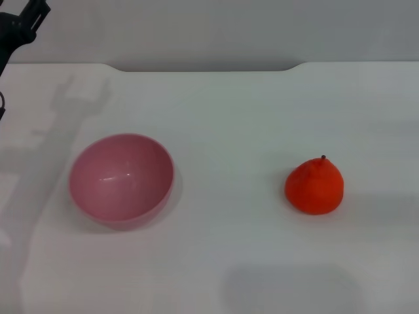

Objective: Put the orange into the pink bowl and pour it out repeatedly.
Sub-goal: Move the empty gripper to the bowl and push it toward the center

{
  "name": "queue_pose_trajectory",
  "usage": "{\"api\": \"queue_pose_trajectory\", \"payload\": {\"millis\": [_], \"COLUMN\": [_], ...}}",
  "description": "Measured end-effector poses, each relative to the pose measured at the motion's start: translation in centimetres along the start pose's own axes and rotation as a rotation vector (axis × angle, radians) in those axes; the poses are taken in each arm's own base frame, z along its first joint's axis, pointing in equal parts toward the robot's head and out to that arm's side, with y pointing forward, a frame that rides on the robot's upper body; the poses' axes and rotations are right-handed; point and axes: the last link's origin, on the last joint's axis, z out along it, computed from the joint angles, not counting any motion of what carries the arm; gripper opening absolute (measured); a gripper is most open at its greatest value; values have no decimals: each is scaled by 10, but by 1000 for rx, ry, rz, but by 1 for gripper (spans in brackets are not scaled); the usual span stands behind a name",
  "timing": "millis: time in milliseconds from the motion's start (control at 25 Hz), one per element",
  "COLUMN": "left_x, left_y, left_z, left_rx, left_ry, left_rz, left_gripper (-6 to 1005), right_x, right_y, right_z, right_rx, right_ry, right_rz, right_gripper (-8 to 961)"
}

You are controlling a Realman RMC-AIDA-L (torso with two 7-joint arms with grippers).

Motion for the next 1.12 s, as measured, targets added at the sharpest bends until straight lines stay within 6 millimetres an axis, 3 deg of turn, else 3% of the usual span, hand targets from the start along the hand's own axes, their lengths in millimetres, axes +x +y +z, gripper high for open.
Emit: {"api": "queue_pose_trajectory", "payload": {"millis": [320, 640, 1120], "left_x": [3, 7, 7], "left_y": [1, 18, 20], "left_z": [2, 13, 22], "left_rx": [-6, -70, -76], "left_ry": [9, 35, 17], "left_rz": [3, -1, -96], "left_gripper": [829, 829, 829], "right_x": [-8, -14, -15], "right_y": [16, 29, 22], "right_z": [24, 49, 50], "right_rx": [-31, -78, -65], "right_ry": [-49, -72, -70], "right_rz": [-81, -76, -60], "right_gripper": [625, 625, 624]}}
